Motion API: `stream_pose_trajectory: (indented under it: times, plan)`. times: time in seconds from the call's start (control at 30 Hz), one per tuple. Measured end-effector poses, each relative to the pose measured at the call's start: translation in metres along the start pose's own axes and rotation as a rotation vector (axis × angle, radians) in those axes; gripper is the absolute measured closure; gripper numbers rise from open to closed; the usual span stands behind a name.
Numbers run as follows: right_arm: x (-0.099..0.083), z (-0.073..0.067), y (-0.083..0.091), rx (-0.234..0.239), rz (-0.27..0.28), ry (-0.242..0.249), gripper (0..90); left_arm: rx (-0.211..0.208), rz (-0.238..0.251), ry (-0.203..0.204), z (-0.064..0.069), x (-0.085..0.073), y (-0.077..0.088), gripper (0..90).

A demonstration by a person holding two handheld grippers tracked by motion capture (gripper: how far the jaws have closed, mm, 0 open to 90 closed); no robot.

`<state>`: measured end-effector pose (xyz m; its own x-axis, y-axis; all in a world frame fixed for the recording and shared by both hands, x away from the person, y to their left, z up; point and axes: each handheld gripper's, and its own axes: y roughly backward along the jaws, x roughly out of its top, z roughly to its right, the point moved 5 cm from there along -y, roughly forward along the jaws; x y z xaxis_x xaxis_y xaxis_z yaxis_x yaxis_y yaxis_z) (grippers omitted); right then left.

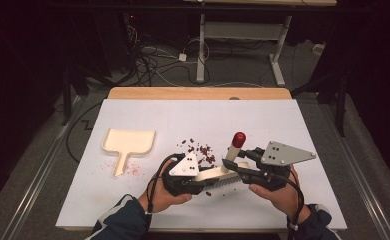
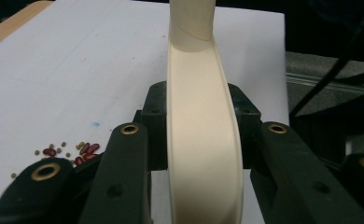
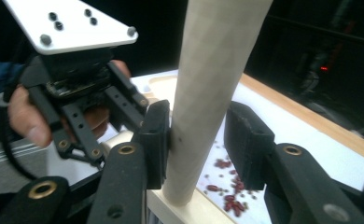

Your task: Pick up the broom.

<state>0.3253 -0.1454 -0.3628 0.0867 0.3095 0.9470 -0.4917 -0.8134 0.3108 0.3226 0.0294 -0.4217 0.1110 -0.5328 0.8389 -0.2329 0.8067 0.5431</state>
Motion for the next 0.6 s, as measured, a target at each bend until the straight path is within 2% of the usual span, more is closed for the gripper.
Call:
stream_pose_trajectory:
  times: [0.07, 0.33, 0.37, 0.4, 0.6]
  plan:
    - [0.0, -0.001, -0.001, 0.028, 0.001, 0.001, 60.9, 0.0, -0.002, -0.003, 0.001, -0.001, 0.001, 66.0]
    - [-0.003, -0.004, -0.003, 0.077, -0.032, 0.035, 54.8, -0.017, 0.018, -0.013, 0.0, -0.004, 0.013, 66.0]
    - [-0.004, -0.004, -0.003, 0.084, -0.041, 0.037, 54.5, -0.016, 0.012, -0.02, 0.0, -0.005, 0.014, 66.0]
    - [-0.005, -0.005, -0.004, 0.11, -0.048, 0.043, 54.6, -0.014, 0.004, -0.03, 0.001, -0.006, 0.015, 66.0]
    - [-0.009, -0.009, -0.008, 0.135, -0.076, 0.059, 53.0, -0.024, -0.02, -0.049, 0.004, -0.011, 0.016, 66.0]
